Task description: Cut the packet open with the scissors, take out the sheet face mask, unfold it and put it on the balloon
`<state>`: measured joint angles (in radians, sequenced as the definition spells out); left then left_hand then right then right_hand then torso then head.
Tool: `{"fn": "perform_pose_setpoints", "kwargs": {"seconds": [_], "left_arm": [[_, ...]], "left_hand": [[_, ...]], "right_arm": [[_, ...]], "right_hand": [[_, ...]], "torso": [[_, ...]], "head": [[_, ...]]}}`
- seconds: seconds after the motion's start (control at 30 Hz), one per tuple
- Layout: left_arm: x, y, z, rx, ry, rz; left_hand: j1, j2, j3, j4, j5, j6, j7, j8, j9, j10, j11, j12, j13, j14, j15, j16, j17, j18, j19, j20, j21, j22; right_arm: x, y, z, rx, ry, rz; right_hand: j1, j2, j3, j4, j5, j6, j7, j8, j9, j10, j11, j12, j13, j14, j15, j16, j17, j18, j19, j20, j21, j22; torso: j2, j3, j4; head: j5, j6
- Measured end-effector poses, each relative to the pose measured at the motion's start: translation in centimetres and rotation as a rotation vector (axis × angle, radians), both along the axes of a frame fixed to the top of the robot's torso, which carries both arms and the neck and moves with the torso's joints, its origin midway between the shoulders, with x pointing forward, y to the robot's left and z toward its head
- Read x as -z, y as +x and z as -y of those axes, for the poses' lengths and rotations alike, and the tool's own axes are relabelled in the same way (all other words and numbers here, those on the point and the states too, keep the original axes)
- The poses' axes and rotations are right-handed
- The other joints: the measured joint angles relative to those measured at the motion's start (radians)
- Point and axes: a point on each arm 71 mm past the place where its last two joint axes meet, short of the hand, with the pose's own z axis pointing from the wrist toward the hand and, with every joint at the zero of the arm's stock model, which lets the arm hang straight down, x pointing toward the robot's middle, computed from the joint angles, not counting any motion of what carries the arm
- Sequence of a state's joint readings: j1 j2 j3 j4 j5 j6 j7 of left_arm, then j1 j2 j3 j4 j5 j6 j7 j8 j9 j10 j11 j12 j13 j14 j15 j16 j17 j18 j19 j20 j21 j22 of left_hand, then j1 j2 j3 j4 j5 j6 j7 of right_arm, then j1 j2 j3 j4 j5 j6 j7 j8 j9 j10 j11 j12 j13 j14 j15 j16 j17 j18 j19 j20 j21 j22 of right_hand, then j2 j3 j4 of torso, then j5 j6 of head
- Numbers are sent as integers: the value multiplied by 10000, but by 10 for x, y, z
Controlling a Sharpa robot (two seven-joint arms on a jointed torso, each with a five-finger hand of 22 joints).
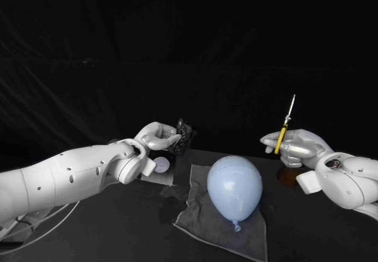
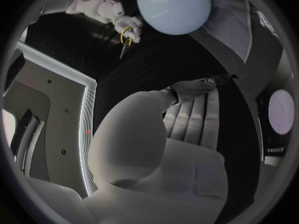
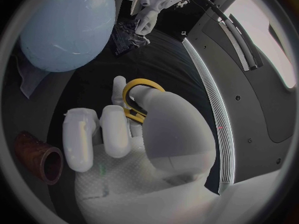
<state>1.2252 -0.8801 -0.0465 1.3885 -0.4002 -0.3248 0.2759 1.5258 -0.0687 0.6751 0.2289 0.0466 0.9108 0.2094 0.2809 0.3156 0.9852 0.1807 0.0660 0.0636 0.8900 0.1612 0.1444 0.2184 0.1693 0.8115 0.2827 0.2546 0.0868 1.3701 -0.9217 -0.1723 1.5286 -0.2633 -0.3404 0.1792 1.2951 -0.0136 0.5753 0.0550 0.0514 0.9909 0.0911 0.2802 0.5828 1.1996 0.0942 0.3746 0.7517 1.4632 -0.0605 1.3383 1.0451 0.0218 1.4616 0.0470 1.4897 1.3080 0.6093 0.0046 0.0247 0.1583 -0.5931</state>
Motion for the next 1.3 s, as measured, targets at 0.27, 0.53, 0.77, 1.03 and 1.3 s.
{"fn": "perform_pose_setpoints", "kwargs": {"seconds": [0.27, 0.53, 0.77, 1.03, 1.3], "left_arm": [[9, -1, 11, -350, -3801, -1349], [8, 5, 29, -64, -6251, -1610], [6, 4, 55, 666, -7527, -1730], [2, -4, 75, 1579, -8252, -1967], [-3, -9, 89, 2223, -8638, -2129]], "left_hand": [[-127, 73, 88, -106, -3, -90, 88, 1, 20, 33, 34, 0, -8, 130, -19, -1, 2, -6, 271, -93, 77, 0], [-159, 149, 123, -322, -5, -197, 53, 1, 63, 33, 35, 0, -10, 146, -4, -2, -21, -12, 397, -142, 77, -21], [-149, 239, 161, -474, -9, -273, 120, 0, 61, -23, 90, 0, -9, 145, -3, -3, -62, 5, 396, -142, 77, -69], [-207, 322, 189, -556, -29, -327, 138, -2, 55, -59, 126, 0, -8, 144, -3, -52, -82, 36, 484, -163, 77, -81], [-229, 349, 216, -637, -8, -367, 168, -8, 58, -98, 88, 0, -8, 144, -2, -91, -103, 34, 609, -181, 76, -90]], "right_arm": [[2, 3, 0, 196, 184, 29], [6, 3, -7, 289, 591, -2], [9, 6, -13, 509, 965, -72], [11, 7, -18, 652, 1339, -71], [13, 5, -22, 594, 1637, -173]], "right_hand": [[2, 2, 14, -15, 0, 5, -5, -33, 0, 0, 0, 0, -937, 14, 14, -149, -229, 1, 10, -10, -164, -7], [3, 3, 14, -15, 0, 21, -21, -104, -3, 0, 0, 0, -1074, 16, 15, -156, -237, 0, 10, -10, -212, -4], [25, 8, 13, -15, 1, 59, 16, -296, -6, 1, 0, -631, -2079, 16, 17, -240, -313, 0, 11, -7, -281, 0], [39, 23, 41, -44, 3, 14, 73, -468, -1, 69, -13, -1688, -2821, 50, 54, -312, -344, 0, 45, 34, -330, 1], [26, 34, 85, -83, 4, -19, 206, -611, -14, 237, 14, -2770, -3745, 50, 196, -313, -357, -2, 43, 181, -377, -3]], "torso": [[0, -5, -1], [-8, -8, 3], [9, -10, 3], [2, 16, -1], [-1, 20, -11]], "head": [[-587, 471], [-1108, 776], [-1547, 926], [-1968, 990], [-2425, 987]]}}
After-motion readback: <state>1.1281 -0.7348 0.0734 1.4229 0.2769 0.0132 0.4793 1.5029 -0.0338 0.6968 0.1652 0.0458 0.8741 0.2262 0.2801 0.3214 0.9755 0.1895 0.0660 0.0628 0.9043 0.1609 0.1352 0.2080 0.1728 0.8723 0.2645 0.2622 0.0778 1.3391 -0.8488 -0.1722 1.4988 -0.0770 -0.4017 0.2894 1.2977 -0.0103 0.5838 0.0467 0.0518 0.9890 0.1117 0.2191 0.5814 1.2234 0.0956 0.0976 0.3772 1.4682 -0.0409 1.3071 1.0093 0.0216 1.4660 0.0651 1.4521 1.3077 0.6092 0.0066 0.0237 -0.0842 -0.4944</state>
